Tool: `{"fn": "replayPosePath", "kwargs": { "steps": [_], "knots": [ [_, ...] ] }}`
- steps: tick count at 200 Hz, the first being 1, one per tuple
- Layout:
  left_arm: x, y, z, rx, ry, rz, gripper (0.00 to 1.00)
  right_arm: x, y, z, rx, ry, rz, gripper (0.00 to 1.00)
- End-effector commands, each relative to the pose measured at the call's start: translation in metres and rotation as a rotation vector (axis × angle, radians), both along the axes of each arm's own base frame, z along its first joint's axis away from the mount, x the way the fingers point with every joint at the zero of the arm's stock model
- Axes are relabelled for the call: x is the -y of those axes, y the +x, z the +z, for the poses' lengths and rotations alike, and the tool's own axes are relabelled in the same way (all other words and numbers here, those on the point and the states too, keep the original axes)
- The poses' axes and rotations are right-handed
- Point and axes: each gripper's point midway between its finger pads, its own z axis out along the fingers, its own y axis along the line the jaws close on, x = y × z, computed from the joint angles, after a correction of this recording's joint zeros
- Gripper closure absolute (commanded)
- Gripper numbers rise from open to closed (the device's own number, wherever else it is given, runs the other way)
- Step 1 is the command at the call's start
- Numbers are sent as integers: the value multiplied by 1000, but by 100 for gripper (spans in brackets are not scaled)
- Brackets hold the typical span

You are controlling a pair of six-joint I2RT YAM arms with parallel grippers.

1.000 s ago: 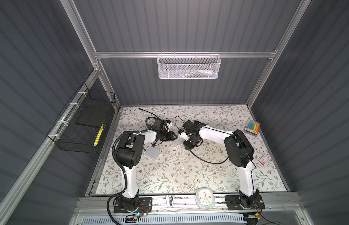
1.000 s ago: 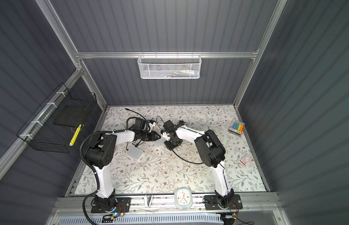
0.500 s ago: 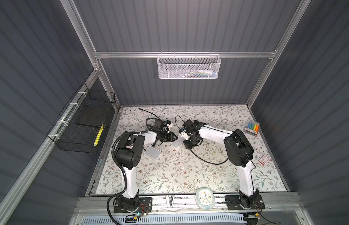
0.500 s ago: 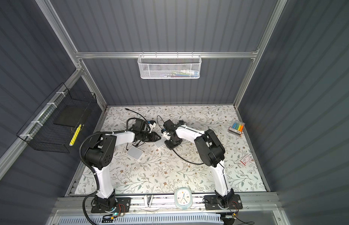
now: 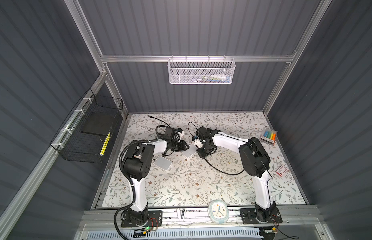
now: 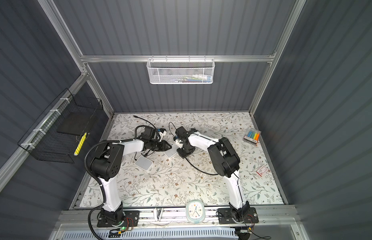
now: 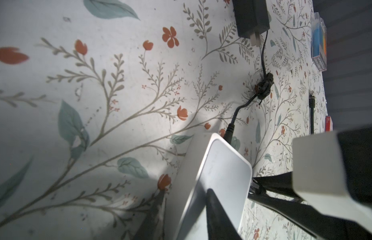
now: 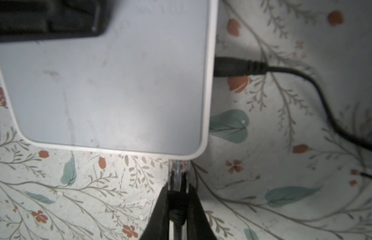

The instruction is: Insert the plug into the switch port

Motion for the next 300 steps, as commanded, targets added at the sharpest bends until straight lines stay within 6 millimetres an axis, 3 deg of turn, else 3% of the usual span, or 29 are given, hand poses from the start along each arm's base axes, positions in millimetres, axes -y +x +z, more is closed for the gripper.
{"fn": "replayPosePath", "kwargs": {
  "steps": [1,95,114,174,252,300],
  "knots": [
    [5,0,5,-3,-6,-1,66,9,-7,-21,-45,-58,10,100],
    [9,1,2,-2,-25,-6,65,10,-15,-19,-50,-78,37,100],
    [9,-1,3,0,-24,-6,65,10,-16,-22,-55,-81,37,90],
    [6,-3,2,0,-13,-8,66,13,-20,-27,-66,-85,35,81],
    [5,-4,2,-3,-9,-10,66,16,-25,-29,-73,-90,34,76],
    [5,-5,0,-6,-8,-11,67,18,-27,-30,-75,-97,38,78]
  ]
}}
